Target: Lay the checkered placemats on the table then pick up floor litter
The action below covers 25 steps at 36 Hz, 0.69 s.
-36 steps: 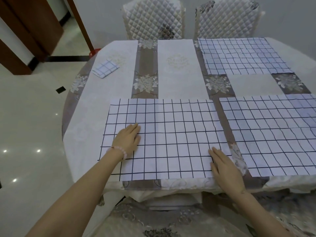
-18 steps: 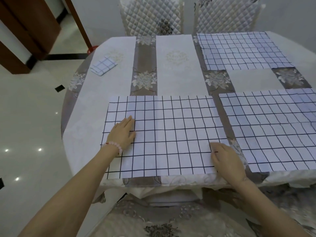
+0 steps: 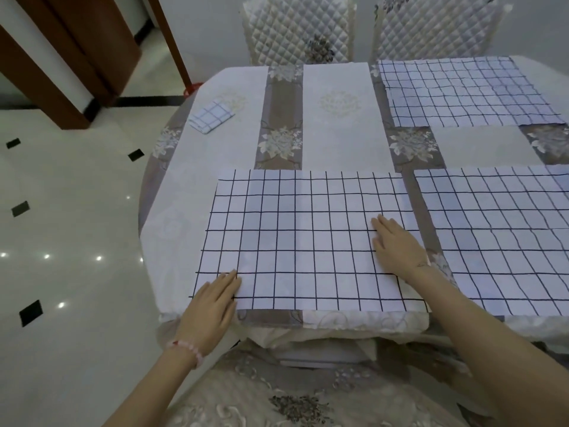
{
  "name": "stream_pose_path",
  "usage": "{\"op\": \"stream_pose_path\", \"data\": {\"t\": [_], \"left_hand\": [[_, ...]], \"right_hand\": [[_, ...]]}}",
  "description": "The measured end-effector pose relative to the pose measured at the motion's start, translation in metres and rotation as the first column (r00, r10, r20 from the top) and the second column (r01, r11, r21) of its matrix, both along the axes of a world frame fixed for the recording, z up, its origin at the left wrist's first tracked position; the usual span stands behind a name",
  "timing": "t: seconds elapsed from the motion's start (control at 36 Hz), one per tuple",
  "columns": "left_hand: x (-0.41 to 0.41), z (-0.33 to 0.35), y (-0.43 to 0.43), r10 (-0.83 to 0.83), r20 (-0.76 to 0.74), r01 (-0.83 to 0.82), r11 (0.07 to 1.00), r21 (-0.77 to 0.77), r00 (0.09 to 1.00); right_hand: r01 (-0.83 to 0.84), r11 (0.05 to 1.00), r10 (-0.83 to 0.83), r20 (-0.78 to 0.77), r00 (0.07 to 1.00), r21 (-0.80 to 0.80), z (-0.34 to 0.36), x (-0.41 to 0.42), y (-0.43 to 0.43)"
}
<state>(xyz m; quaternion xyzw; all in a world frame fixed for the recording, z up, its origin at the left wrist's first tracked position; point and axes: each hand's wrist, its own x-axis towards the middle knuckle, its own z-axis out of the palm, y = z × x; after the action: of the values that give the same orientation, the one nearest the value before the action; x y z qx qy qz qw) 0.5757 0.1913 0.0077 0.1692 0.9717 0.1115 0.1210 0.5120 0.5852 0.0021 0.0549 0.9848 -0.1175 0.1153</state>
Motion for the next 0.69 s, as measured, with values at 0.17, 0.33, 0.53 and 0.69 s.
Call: {"op": "stream_pose_path", "data": {"t": [0.17, 0.33, 0.53, 0.69], "left_hand": [[0.004, 0.003, -0.007, 0.018, 0.056, -0.018, 1.0, -0.01, 0.998], [0.005, 0.026, 0.004, 0.159, 0.066, -0.169, 0.969, 0.179, 0.985], [0.054, 0.051, -0.012, 0.576, 0.294, -0.621, 0.527, 0.58, 0.763], [0.119, 0.069, -0.04, 0.745, 0.287, -0.641, 0.237, 0.73, 0.602]], "right_hand": [[0.037, 0.998, -0.035, 0.045, 0.998, -0.059, 0.009, -0.002, -0.004], [0.21, 0.919, -0.233, -0.032, 0.972, -0.334, 0.034, 0.001, -0.018], [0.147, 0.816, -0.217, -0.06, 0.974, -0.559, 0.053, 0.019, -0.064], [0.037, 0.687, 0.053, 0.1, 0.994, -0.726, 0.059, 0.039, -0.161]]}}
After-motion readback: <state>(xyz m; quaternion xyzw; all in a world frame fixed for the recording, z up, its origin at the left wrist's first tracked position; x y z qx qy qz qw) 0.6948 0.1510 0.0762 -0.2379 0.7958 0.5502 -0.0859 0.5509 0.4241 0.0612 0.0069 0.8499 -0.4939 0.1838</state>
